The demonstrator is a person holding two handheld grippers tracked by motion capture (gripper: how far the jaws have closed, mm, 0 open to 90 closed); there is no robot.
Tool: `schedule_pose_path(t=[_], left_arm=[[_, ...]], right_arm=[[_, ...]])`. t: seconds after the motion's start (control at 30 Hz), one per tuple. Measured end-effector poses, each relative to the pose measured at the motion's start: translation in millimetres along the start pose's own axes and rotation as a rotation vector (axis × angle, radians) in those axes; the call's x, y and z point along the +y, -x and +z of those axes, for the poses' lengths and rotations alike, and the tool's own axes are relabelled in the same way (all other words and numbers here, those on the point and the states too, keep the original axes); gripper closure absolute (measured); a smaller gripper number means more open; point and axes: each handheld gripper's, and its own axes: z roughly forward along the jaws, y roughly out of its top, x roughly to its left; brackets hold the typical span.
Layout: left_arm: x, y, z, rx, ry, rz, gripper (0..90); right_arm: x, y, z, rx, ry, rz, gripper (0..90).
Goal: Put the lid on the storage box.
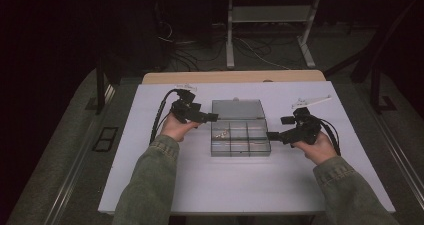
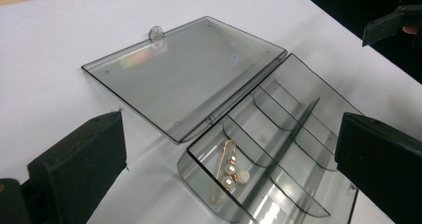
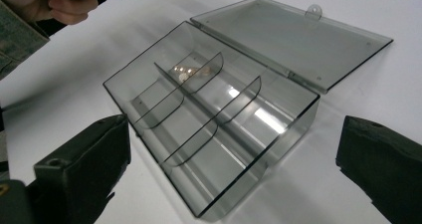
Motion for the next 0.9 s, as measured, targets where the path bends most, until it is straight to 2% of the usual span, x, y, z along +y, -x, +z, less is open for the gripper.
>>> schedule_pose_path(t=[0.13, 0.33, 0.47, 0.77, 0.9], left_arm=[[1.4, -3.9, 3.1, 0.011, -0.010, -0.019, 0.0], [0.9, -12.6, 7.4, 0.028, 0.003, -0.053, 0.0], [-1.4, -19.3, 12.5, 0.040, -0.003, -0.064, 0.0], [-5.7, -29.5, 24.6, 0.060, 0.025, -0.114, 0.0], [-7.5, -30.7, 31.8, 0.068, 0.036, -0.126, 0.0]], right_arm=[[8.2, 4.0, 5.8, -0.009, -0.014, 0.000, 0.6], [17.5, 10.4, 14.1, -0.023, -0.016, -0.004, 0.6], [21.4, 18.1, 21.0, -0.032, -0.017, 0.008, 0.6], [26.8, 37.0, 35.0, -0.063, -0.011, 0.060, 0.6], [30.1, 42.9, 39.9, -0.077, 0.015, 0.071, 0.6]])
